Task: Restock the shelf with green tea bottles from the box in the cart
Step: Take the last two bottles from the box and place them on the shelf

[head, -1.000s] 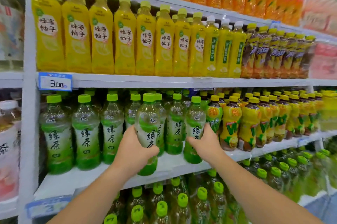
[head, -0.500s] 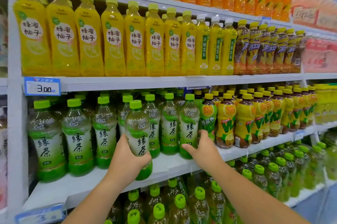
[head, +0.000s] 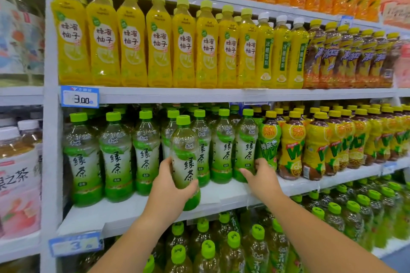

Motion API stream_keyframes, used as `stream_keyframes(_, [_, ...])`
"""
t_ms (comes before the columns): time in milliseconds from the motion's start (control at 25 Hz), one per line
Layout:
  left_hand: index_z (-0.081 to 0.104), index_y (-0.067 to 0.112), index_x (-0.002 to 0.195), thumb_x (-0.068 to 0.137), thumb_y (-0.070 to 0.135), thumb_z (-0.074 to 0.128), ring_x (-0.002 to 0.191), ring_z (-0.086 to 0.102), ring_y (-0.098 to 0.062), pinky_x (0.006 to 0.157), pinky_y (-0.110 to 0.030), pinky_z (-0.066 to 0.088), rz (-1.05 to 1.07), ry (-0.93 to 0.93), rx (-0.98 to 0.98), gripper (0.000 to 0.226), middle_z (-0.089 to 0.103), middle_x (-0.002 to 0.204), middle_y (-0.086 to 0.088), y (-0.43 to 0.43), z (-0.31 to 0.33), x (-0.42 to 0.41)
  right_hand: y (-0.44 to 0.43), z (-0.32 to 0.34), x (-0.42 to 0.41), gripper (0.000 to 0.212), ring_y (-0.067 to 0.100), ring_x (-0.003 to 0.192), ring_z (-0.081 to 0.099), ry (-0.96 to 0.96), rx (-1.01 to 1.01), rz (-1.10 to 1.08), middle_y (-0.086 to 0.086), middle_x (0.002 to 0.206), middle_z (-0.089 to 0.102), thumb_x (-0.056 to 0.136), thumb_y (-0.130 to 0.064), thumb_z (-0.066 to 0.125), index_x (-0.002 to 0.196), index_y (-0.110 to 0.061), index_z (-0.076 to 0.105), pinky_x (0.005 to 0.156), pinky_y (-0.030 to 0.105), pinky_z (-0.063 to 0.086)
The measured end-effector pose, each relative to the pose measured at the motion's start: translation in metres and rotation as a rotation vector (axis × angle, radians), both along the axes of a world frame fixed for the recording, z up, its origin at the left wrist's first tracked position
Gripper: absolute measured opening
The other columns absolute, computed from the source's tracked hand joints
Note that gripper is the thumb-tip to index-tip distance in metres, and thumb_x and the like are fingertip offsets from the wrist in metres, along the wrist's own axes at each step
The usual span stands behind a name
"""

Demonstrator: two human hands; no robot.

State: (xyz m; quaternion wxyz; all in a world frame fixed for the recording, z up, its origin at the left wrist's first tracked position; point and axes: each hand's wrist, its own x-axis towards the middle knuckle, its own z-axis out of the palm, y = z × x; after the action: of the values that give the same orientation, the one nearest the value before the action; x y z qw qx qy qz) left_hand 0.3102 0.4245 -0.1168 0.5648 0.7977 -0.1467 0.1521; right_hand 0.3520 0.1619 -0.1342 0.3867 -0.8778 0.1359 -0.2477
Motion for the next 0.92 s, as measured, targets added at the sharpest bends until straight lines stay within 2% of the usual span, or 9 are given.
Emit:
stream_keyframes(40, [0.034,0.019,0.146,0.084,0.026,0.079,0.093,0.055,0.019,0.076,-0.003,0.046,0.003,0.003,0.015,0.077,0.054,0.111,0.028,0.001,-0.002,0.001,-0.001,-0.001,0.001,0.057,0.026,0.105,0.06,-0.006,-0.011,0.004,0.007,0.114,0.063,0.092,-0.039,0.069,0.135,-0.006,0.049,0.086,0.036,0.051])
stream_keyframes(80, [0.033,0.018,0.148,0.084,0.029,0.079,0.096,0.056,0.016,0.08,-0.004,0.047,0.01,-0.004,0.027,0.08,0.055,0.114,0.025,0.001,-0.004,0.001,-0.001,-0.002,0.002,0.057,0.025,0.105,0.06,-0.01,-0.028,0.01,0.007,0.113,0.064,0.092,-0.039,0.068,0.136,-0.007,0.049,0.084,0.034,0.05])
stream_keyframes(200, [0.04,0.019,0.148,0.081,0.041,0.078,0.115,0.057,-0.005,0.101,-0.029,0.05,0.079,-0.068,0.09,0.08,0.058,0.128,0.013,0.004,-0.012,0.006,-0.001,0.0,0.006,0.063,0.026,0.116,0.058,-0.008,-0.06,0.013,0.008,0.127,0.064,0.094,-0.041,0.065,0.144,-0.006,0.047,0.089,0.032,0.047])
stream_keyframes(280, [0.042,0.019,0.148,0.077,0.052,0.077,0.125,0.053,-0.015,0.106,-0.04,0.048,0.112,-0.075,0.136,0.086,0.055,0.135,0.009,0.008,-0.018,0.01,-0.001,0.0,0.01,0.066,0.027,0.12,0.057,-0.005,-0.091,-0.003,0.009,0.131,0.063,0.094,-0.044,0.064,0.145,-0.006,0.047,0.095,0.035,0.048])
stream_keyframes(360, [0.043,0.02,0.149,0.073,0.059,0.077,0.127,0.051,-0.017,0.106,-0.044,0.048,0.094,-0.043,0.127,0.092,0.054,0.14,0.007,0.012,-0.021,0.013,-0.001,-0.001,0.015,0.068,0.027,0.119,0.059,-0.003,-0.106,-0.028,0.008,0.128,0.066,0.092,-0.047,0.065,0.144,-0.007,0.049,0.096,0.038,0.05])
stream_keyframes(520, [0.041,0.018,0.151,0.073,0.06,0.077,0.129,0.051,-0.019,0.106,-0.045,0.047,0.077,0.006,0.109,0.096,0.053,0.143,0.005,0.013,-0.021,0.015,-0.003,-0.001,0.017,0.062,0.025,0.1,0.065,0.008,-0.101,-0.046,0.008,0.112,0.071,0.089,-0.048,0.068,0.132,-0.004,0.059,0.082,0.035,0.055])
stream_keyframes(680, [0.047,0.021,0.146,0.059,0.075,0.071,0.125,0.054,-0.016,0.105,-0.045,0.048,0.049,0.039,0.07,0.106,0.058,0.139,0.007,0.014,-0.016,0.014,0.009,0.019,-0.002,0.036,0.021,0.077,0.062,-0.013,-0.129,-0.059,0.005,0.09,0.065,0.093,-0.036,0.066,0.112,-0.007,0.059,0.067,0.035,0.053])
stream_keyframes(800, [0.051,0.02,0.143,0.063,0.066,0.075,0.12,0.059,-0.014,0.102,-0.043,0.052,0.039,0.087,0.013,0.095,0.062,0.133,0.006,0.017,-0.012,0.012,0.044,0.039,-0.022,0.028,0.015,0.077,0.061,-0.091,-0.073,0.137,-0.001,0.092,0.063,0.096,-0.032,0.061,0.118,-0.014,0.06,0.068,0.033,0.053])
stream_keyframes(920, [0.062,0.019,0.13,0.08,0.036,0.08,0.106,0.066,-0.01,0.096,-0.04,0.055,0.003,0.106,0.015,0.056,0.07,0.115,0.01,0.019,0.001,-0.004,0.098,0.051,-0.035,0.034,0.013,0.104,0.061,-0.014,0.067,0.493,-0.007,0.115,0.064,0.097,-0.033,0.06,0.13,-0.024,0.059,0.093,0.036,0.053])
